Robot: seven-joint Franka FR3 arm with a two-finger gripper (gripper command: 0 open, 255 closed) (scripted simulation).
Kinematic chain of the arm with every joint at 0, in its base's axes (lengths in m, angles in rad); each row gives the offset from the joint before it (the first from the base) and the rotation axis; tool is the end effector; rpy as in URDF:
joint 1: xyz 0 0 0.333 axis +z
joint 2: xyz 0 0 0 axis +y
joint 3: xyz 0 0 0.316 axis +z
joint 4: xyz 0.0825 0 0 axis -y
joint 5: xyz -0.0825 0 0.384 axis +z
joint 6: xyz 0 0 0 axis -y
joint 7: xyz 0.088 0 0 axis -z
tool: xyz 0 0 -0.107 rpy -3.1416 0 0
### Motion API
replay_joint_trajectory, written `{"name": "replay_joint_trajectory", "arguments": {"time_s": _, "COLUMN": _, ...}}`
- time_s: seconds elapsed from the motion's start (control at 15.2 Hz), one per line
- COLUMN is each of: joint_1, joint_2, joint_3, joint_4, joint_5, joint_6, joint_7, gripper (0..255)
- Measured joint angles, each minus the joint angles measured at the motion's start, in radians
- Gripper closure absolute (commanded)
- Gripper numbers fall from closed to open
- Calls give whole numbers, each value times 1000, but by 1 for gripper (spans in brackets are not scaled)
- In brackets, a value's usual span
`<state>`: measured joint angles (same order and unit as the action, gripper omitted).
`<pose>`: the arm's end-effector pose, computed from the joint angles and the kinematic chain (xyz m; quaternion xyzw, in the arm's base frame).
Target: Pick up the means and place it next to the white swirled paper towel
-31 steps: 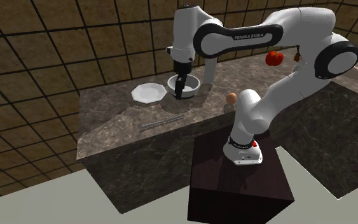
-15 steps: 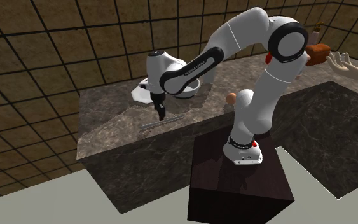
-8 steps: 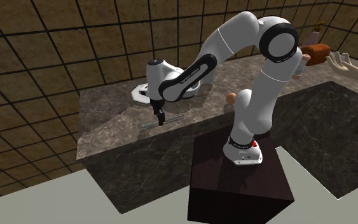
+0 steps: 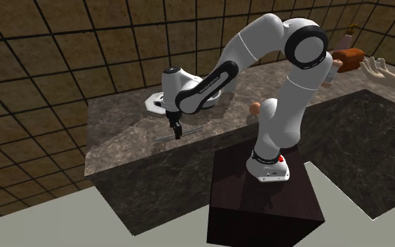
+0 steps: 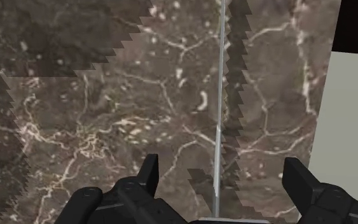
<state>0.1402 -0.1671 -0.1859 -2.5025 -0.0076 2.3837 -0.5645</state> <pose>0.4557 -0.0202 0.3481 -0.9653 -0.2599 -0.0255 0.0053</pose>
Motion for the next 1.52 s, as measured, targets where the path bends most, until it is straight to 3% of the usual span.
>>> {"name": "replay_joint_trajectory", "arguments": {"time_s": 0.73, "joint_1": 0, "joint_2": -4, "joint_3": 1, "joint_4": 2, "joint_5": -1, "joint_6": -6, "joint_7": 1, "gripper": 255}}
{"name": "replay_joint_trajectory", "arguments": {"time_s": 1.52, "joint_1": -3, "joint_2": -93, "joint_3": 10, "joint_4": 83, "joint_5": -17, "joint_6": -175, "joint_7": 19, "gripper": 255}}
